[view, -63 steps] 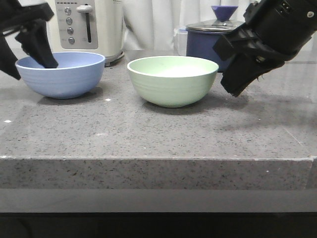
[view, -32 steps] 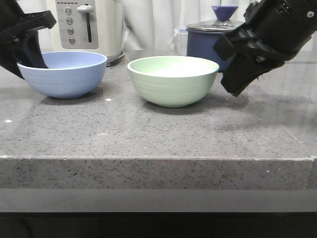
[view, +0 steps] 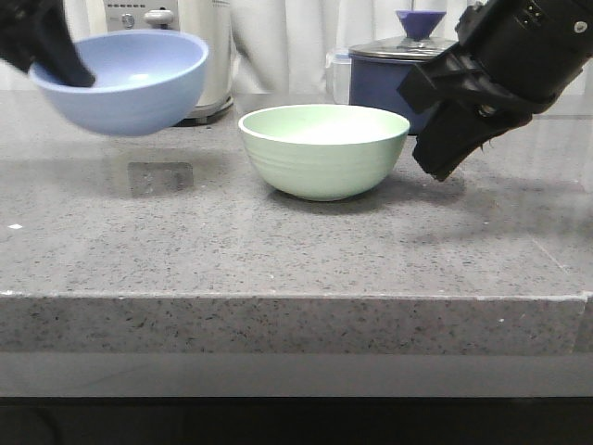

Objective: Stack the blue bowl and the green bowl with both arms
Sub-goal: 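Lift the blue bowl and lower it into the green bowl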

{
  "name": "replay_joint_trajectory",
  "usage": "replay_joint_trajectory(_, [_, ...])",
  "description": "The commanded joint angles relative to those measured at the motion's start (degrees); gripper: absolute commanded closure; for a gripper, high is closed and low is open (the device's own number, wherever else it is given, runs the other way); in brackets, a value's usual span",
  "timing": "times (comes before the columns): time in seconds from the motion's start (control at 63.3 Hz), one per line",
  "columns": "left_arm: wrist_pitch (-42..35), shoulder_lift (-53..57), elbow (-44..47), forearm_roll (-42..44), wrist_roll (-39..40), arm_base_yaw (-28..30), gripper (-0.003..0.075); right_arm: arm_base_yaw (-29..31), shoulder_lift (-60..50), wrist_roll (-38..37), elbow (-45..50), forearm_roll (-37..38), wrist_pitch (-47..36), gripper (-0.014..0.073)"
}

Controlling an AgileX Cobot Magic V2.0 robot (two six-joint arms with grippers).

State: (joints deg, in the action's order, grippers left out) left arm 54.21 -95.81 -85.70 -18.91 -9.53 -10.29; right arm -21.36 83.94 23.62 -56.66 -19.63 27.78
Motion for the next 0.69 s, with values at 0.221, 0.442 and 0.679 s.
replay_joint_trajectory(0.221, [-1.5,0.4,-11.9,-2.4,0.4,-10.6,0.074,0.0,-1.8,0.6,-1.3,-0.9,-2.8,0.0658])
replay_joint_trajectory(0.442, [0.2,-5.3,-17.9,-2.3,2.1,-15.9,0.074,0.0,-1.8,0.6,-1.3,-0.9,-2.8,0.0658])
replay_joint_trajectory(0.679, [1.0,-9.2,-19.5,-2.3,2.7,-19.4,0.074,0.0,-1.8,0.6,-1.3,-0.9,-2.8,0.0658])
